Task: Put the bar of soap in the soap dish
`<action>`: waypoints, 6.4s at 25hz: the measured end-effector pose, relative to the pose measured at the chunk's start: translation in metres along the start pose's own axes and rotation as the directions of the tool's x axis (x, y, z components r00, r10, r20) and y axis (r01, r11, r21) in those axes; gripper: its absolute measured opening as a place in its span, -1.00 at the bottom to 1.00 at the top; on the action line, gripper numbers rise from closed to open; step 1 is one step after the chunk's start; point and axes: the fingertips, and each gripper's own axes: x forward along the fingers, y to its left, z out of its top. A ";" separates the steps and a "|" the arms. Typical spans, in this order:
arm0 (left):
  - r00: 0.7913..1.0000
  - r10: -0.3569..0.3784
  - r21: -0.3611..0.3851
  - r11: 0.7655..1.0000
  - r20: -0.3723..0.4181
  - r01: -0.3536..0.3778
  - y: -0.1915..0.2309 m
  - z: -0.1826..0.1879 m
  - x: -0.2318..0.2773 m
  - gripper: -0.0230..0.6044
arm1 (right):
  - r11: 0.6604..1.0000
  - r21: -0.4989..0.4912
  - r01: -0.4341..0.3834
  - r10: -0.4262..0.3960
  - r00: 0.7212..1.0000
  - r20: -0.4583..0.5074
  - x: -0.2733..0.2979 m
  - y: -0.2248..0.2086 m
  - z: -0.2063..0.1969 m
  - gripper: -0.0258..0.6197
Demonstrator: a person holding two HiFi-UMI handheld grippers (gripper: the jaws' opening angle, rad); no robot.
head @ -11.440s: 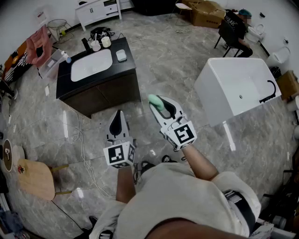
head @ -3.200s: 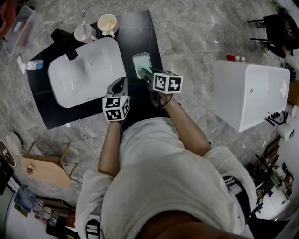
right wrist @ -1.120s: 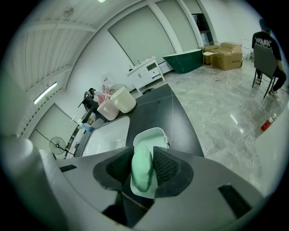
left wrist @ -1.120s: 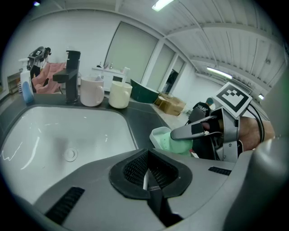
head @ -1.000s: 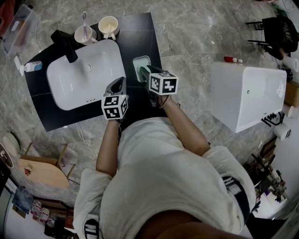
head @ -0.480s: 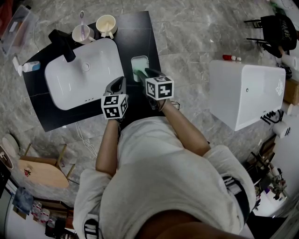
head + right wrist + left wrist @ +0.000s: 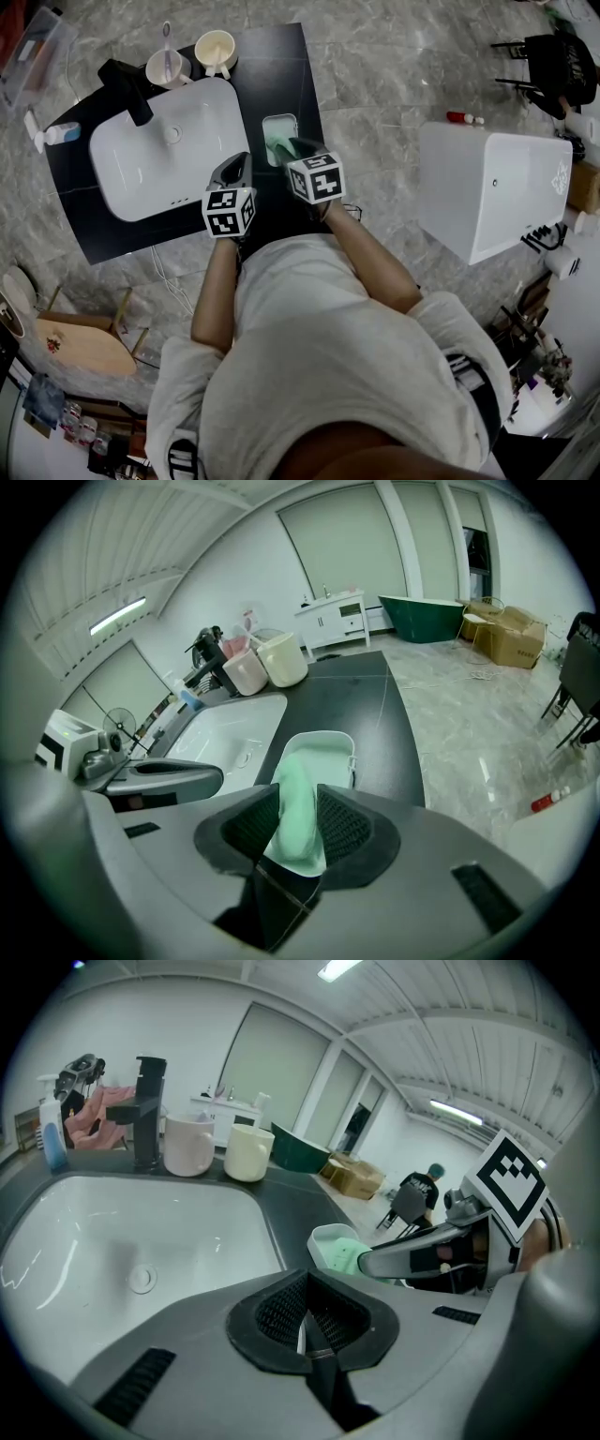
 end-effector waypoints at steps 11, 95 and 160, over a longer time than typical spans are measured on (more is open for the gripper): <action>1.000 0.007 -0.012 1.000 -0.001 -0.007 0.010 0.003 0.003 -0.87 | 0.998 0.021 0.056 -0.057 0.996 0.066 0.011 -0.012 0.033 -0.55; 0.981 0.033 0.081 0.995 0.192 -0.050 -0.099 0.012 -0.099 -0.87 | 0.977 -0.206 0.060 0.014 0.940 0.340 -0.143 0.043 -0.015 -0.92; 0.729 0.076 0.201 0.937 0.680 -0.285 -0.192 0.198 -0.257 -0.87 | 0.861 -0.436 0.261 0.216 0.590 0.778 -0.366 0.087 0.147 -0.92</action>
